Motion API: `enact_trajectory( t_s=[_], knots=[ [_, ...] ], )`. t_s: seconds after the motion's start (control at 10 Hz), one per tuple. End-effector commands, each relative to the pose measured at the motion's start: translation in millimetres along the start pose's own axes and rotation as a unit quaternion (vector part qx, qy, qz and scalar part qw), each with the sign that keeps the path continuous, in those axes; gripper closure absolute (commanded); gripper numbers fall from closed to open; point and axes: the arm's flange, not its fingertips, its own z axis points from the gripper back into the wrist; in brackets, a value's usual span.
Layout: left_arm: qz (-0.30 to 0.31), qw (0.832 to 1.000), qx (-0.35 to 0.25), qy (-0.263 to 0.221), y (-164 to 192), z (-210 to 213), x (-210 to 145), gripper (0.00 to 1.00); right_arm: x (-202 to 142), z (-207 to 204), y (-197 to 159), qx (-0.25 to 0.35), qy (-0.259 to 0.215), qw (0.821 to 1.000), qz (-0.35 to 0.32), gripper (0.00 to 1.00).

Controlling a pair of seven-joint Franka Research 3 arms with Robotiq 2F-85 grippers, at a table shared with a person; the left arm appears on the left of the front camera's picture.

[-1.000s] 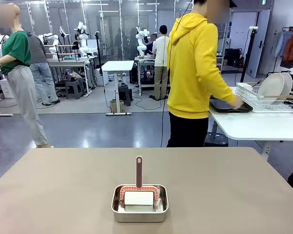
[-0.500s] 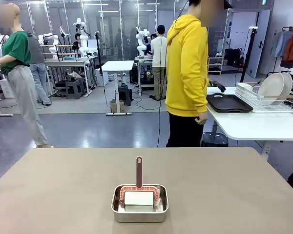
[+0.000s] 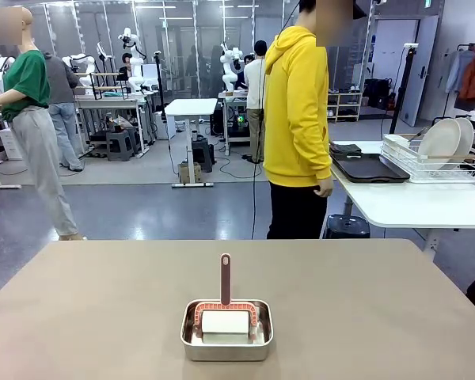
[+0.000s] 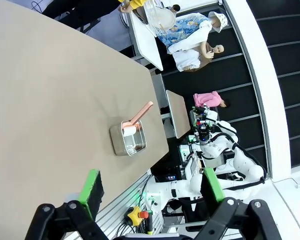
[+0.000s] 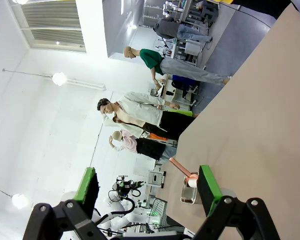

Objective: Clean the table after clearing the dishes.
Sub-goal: Place the Lint Roller back on top of the Airtight Container.

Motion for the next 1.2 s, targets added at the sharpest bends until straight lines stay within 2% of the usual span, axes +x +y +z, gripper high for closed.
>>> enact_trajectory(
  t_s=[0.0, 1.1],
  knots=[
    [-0.006, 1.0, 0.003, -0.009, -2.8, -0.7, -3.7, 0.0, -2.7, 1.0, 3.0, 0.003, 0.003, 1.0, 0.003, 0.0],
    [-0.006, 1.0, 0.003, -0.009, -2.8, -0.7, -3.7, 0.0, -2.7, 1.0, 3.0, 0.003, 0.003, 1.0, 0.003, 0.0]
  ],
)
